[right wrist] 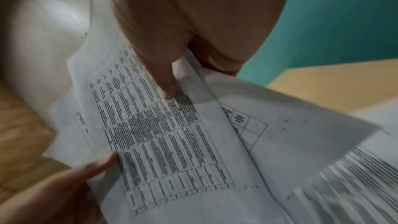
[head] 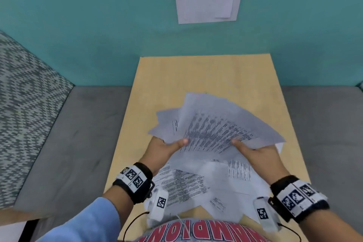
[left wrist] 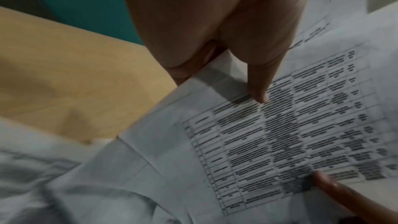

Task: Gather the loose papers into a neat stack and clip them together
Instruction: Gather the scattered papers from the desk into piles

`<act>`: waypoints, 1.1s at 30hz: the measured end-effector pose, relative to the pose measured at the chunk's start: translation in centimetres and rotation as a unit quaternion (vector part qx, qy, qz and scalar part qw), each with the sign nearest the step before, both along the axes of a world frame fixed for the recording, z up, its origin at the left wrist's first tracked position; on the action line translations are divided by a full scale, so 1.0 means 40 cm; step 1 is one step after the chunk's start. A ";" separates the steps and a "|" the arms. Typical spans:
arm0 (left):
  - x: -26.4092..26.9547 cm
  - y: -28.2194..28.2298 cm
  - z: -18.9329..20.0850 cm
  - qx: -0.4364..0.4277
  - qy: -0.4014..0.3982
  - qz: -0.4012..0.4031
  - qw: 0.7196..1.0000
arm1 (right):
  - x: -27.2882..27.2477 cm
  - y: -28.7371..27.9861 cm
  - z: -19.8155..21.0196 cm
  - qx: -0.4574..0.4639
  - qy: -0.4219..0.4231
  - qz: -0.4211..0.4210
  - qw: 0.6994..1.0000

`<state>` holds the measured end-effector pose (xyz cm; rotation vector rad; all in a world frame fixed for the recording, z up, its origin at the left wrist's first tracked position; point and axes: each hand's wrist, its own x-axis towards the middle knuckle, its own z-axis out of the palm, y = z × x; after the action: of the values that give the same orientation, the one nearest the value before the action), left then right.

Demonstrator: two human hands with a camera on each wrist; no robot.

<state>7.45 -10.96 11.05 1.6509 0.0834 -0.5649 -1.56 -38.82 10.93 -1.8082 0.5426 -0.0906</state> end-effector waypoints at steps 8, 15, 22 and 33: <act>0.018 -0.015 -0.011 0.020 -0.051 0.031 0.998 | 0.027 0.013 -0.038 0.004 -0.001 -0.046 0.999; 0.024 -0.026 -0.005 0.029 -0.038 0.023 0.999 | 0.033 0.003 -0.054 0.010 -0.011 -0.011 1.000; 0.041 -0.017 -0.033 0.021 -0.066 0.003 0.998 | 0.029 0.014 -0.046 0.049 -0.058 -0.011 0.997; 0.032 -0.036 -0.028 -0.025 -0.092 0.014 0.995 | 0.038 0.063 -0.088 0.046 -0.032 -0.045 0.997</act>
<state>8.74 -12.41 9.95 1.6425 -0.0425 -0.3877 -0.04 -36.29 7.40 -1.6855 0.5741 -0.1812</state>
